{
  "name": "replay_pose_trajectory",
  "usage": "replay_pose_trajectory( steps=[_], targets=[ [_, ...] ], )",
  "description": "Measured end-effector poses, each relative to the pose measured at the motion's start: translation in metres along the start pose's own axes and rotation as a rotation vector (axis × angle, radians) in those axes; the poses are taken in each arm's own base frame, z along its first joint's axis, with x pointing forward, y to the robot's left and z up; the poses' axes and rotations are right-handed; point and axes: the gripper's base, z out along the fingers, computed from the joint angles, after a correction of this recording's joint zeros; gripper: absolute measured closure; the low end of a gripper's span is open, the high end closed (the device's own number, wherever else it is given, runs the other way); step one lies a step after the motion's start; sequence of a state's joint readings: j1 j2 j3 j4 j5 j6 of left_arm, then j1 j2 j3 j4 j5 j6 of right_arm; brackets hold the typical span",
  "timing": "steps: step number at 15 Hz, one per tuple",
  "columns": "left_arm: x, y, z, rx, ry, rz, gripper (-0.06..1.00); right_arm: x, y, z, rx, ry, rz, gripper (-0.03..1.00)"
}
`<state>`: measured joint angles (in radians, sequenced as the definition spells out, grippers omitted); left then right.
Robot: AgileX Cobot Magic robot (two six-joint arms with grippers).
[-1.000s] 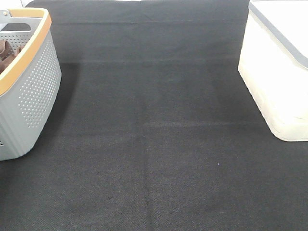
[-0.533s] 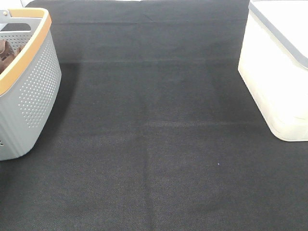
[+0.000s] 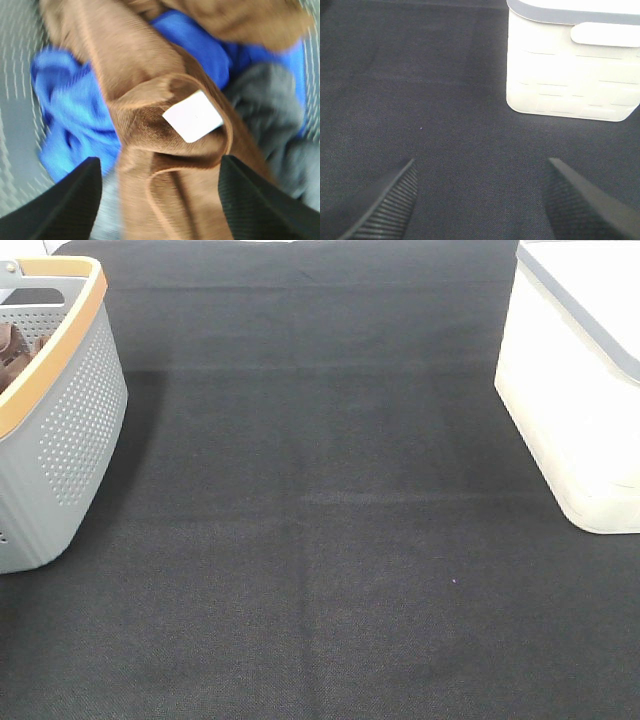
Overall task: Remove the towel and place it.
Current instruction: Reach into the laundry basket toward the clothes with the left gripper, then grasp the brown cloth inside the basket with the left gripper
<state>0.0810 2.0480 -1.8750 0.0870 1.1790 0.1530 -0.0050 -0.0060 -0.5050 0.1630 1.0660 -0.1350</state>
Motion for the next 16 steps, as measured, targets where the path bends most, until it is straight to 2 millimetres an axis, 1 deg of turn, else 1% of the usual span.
replay_pose_trajectory(
  steps=[1, 2, 3, 4, 6, 7, 8, 10, 12, 16],
  targets=[
    [0.000, 0.000, 0.000, 0.000, 0.000, 0.115, 0.30, 0.000, 0.000, 0.000, 0.000, 0.000, 0.000, 0.30],
    [0.000, 0.000, 0.000, 0.000, 0.000, 0.115, 0.30, 0.000, 0.000, 0.000, 0.000, 0.000, 0.000, 0.30],
    [-0.001, 0.000, 0.000, -0.003, -0.011, 0.269, 0.30, 0.000, 0.000, 0.000, 0.000, 0.000, 0.000, 0.30],
    [-0.003, 0.001, 0.000, -0.013, -0.033, 0.366, 0.31, 0.000, 0.000, 0.000, 0.000, 0.000, 0.000, 0.30],
    [-0.009, 0.002, 0.000, -0.047, -0.095, 0.520, 0.36, 0.000, 0.000, 0.000, 0.000, 0.000, 0.000, 0.30],
    [-0.013, 0.002, 0.000, -0.064, -0.128, 0.568, 0.40, 0.000, 0.000, 0.000, 0.000, 0.000, 0.000, 0.30],
    [-0.016, 0.003, 0.001, -0.080, -0.155, 0.594, 0.42, 0.000, 0.000, 0.000, 0.000, 0.000, 0.000, 0.30],
    [-0.017, 0.002, 0.007, -0.080, -0.155, 0.606, 0.43, 0.000, 0.000, 0.000, 0.000, 0.000, 0.000, 0.30],
    [-0.012, 0.001, 0.017, -0.052, -0.082, 0.616, 0.43, 0.000, 0.000, 0.000, 0.000, 0.000, 0.000, 0.30],
    [-0.011, 0.004, 0.042, -0.082, -0.018, 0.663, 0.44, 0.000, 0.000, 0.000, 0.000, 0.000, 0.000, 0.30]
  ],
)
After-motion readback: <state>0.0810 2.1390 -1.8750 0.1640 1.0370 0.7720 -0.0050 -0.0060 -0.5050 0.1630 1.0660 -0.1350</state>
